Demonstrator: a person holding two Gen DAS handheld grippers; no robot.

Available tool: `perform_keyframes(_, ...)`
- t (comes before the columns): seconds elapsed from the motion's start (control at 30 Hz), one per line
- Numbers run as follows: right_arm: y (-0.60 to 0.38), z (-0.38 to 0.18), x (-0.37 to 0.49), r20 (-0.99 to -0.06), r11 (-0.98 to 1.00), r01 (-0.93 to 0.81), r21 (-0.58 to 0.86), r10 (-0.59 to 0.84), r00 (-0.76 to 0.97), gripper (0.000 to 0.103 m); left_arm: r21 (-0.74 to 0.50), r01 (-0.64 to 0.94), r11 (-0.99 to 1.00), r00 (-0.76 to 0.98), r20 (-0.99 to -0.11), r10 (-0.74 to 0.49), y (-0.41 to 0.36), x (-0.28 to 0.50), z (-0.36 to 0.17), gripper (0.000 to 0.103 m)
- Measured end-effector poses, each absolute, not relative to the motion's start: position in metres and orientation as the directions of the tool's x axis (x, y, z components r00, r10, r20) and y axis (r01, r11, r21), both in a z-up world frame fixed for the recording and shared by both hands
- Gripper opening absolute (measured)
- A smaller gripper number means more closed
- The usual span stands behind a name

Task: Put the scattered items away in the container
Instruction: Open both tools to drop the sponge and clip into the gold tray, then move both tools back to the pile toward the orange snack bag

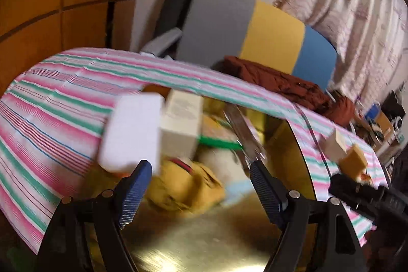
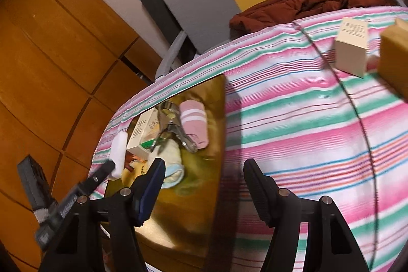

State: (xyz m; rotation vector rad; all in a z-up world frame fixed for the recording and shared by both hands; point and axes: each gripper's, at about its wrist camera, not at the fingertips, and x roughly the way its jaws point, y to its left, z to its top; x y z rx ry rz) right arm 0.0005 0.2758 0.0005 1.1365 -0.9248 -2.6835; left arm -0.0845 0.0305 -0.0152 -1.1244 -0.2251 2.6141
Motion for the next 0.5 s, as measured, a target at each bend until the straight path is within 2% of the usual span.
perform_keyframes(0.2,0.299,0.011,0.020,-0.611,-0.820,-0.180,0.543,-0.238,-0.755,0.066,-0.288,-0.244,-0.926,-0.635,-0.674,0.377,0.059,-0.065,-0.012,0.080)
perform_keyframes(0.5,0.346,-0.002,0.064,-0.638,-0.812,-0.283,0.510,-0.137,-0.757,0.066,-0.262,-0.403,-0.877,-0.588,-0.661,0.467,0.121,-0.024,-0.003,0.080)
